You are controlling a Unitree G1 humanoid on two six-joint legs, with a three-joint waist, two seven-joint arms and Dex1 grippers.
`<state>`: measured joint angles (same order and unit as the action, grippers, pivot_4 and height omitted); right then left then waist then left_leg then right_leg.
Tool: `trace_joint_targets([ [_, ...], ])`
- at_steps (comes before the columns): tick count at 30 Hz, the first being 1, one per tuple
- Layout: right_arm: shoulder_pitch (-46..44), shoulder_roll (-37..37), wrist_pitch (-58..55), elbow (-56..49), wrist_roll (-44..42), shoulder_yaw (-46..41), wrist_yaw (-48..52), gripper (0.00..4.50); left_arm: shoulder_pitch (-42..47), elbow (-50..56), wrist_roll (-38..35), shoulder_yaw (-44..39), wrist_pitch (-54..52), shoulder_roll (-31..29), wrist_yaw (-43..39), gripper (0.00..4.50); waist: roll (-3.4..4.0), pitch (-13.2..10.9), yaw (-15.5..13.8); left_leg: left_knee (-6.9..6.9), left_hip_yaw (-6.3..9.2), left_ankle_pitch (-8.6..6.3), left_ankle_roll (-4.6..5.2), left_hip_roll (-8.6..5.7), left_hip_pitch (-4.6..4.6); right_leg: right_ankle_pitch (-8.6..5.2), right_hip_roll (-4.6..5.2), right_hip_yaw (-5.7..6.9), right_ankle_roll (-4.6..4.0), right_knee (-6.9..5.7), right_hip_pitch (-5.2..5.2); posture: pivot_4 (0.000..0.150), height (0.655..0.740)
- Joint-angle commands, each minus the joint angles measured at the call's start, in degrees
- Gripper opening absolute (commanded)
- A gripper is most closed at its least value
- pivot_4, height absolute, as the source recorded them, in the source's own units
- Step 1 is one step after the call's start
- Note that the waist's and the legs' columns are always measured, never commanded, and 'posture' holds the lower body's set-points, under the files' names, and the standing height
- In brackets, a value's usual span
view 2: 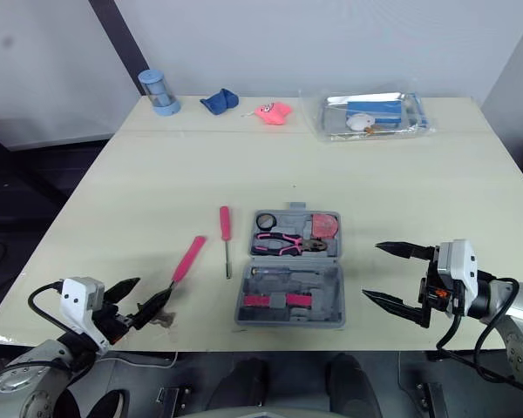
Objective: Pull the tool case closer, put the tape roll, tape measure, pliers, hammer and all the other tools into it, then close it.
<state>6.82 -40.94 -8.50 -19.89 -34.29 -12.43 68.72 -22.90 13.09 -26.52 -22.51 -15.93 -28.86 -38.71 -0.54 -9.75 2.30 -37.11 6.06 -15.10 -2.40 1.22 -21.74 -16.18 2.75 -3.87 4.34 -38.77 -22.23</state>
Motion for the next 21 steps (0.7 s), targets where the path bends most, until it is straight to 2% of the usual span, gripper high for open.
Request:
trace_joint_targets([
  [1,-1.3,-0.59,0.04,-2.8,-1.12,0.57,0.38,4.48,-0.23,2.95,1.08,0.01,-0.74,0.57,2.93,4.5,0.0,0.0,-0.04,0.0,0.0,0.0,0.0,0.0,0.0,0.0,0.0,0.0,0.0,0.0,0.0,0.15,0.74],
  [11,-2.51,-0.37,-0.72,-4.45,-1.07,1.83,-1.08,4.48,3.08,4.37,1.53,1.96,-8.34,-0.87,6.28,4.5,-0.01,0.0,-0.06,0.0,0.03,0.0,0.0,-0.01,-0.01,0.0,0.0,0.02,0.0,0.0,0.0,0.15,0.74],
  [15,-2.45,-0.1,-0.4,-4.59,-0.69,2.16,-1.41,4.48,3.7,3.52,3.2,3.44,-9.67,-3.23,4.93,4.5,0.0,0.0,0.05,0.0,0.03,0.0,0.0,-0.01,-0.01,0.0,0.0,0.03,0.0,0.0,0.0,0.15,0.74],
  [21,-2.58,0.19,0.01,-4.59,-0.32,2.45,-2.18,4.48,5.92,3.37,2.61,3.94,-14.14,-3.46,6.26,4.5,-0.01,-0.01,-0.04,0.0,0.02,0.0,0.0,-0.01,-0.01,0.0,0.0,0.03,0.0,0.01,0.0,0.15,0.74],
])
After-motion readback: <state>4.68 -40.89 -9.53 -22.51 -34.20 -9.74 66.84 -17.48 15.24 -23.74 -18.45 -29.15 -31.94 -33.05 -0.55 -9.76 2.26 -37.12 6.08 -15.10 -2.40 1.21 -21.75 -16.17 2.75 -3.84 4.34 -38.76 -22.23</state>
